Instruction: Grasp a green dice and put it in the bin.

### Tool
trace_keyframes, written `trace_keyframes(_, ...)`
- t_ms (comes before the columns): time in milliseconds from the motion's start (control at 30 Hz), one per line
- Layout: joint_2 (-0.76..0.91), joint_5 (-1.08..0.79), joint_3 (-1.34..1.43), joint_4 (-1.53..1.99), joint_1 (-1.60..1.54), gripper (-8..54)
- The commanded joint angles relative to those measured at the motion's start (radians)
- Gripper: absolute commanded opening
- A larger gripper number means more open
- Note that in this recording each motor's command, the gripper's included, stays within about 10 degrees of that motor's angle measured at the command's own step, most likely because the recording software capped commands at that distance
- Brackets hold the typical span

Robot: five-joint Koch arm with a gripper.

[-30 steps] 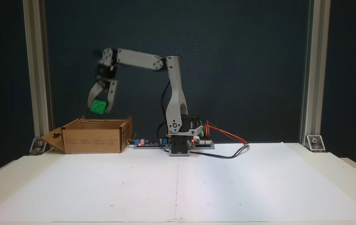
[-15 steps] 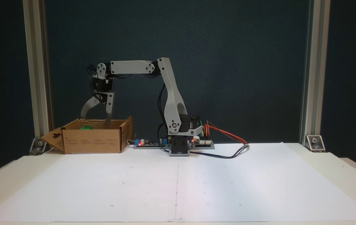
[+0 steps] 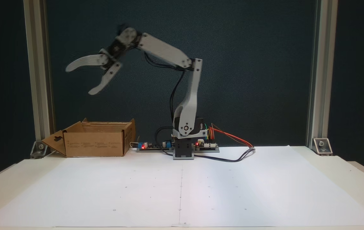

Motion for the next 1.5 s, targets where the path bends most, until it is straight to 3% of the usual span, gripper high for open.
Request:
trace_keyframes(0, 0.081, 0.049, 0.006, -0.021, -0.158, 42.3)
trace_keyframes(300, 0.305, 0.152, 0.344, -0.043, -0.810, 42.4)
trace_keyframes(467, 0.423, 0.149, 0.591, -0.302, -1.170, 42.4)
trace_keyframes(700, 0.580, 0.155, 0.618, -0.584, -1.150, 44.0)
trace_keyframes(1167, 0.586, 0.166, 0.764, -1.035, -1.175, 46.2)
trace_keyframes(1467, 0.586, 0.161, 1.065, -1.371, -1.175, 44.4)
